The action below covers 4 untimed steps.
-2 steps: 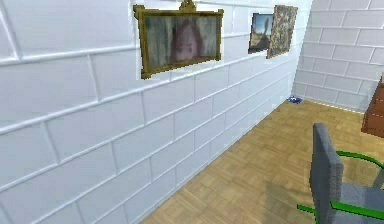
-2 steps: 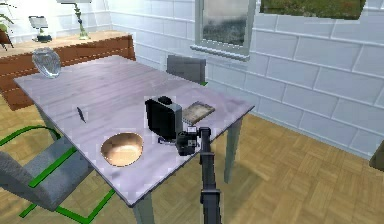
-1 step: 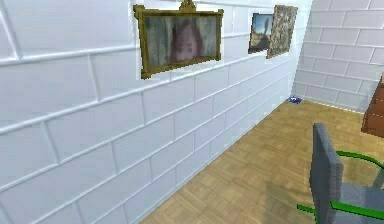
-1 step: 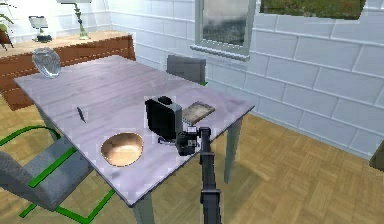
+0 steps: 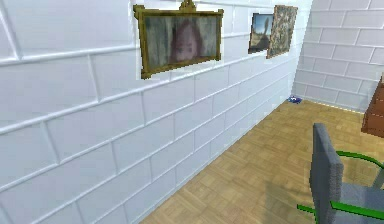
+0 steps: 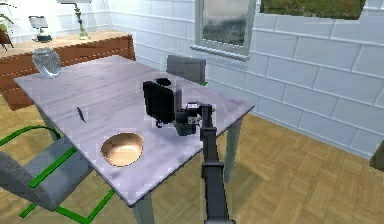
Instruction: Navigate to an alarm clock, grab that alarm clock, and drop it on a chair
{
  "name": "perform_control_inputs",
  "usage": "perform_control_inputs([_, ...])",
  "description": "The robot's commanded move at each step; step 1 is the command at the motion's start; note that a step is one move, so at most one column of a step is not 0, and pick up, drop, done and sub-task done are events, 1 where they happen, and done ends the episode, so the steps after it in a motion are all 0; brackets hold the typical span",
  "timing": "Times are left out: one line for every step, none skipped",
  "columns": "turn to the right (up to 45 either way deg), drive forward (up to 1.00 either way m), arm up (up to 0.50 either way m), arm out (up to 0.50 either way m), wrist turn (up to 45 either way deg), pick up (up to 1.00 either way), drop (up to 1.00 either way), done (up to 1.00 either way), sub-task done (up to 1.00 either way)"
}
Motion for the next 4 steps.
perform_control_inputs([0.0, 0.00, 0.22, 0.00, 0.0, 0.00, 0.00, 0.00, 0.00])
perform_control_inputs([0.0, 0.00, 0.00, 0.00, -45.0, 0.00, 0.00, 0.00, 0.00])
perform_control_inputs([0.0, 0.00, 0.00, 0.00, -45.0, 0.00, 0.00, 0.00, 0.00])
perform_control_inputs([0.0, 0.00, 0.00, 0.00, -18.0, 0.00, 0.00, 0.00, 0.00])
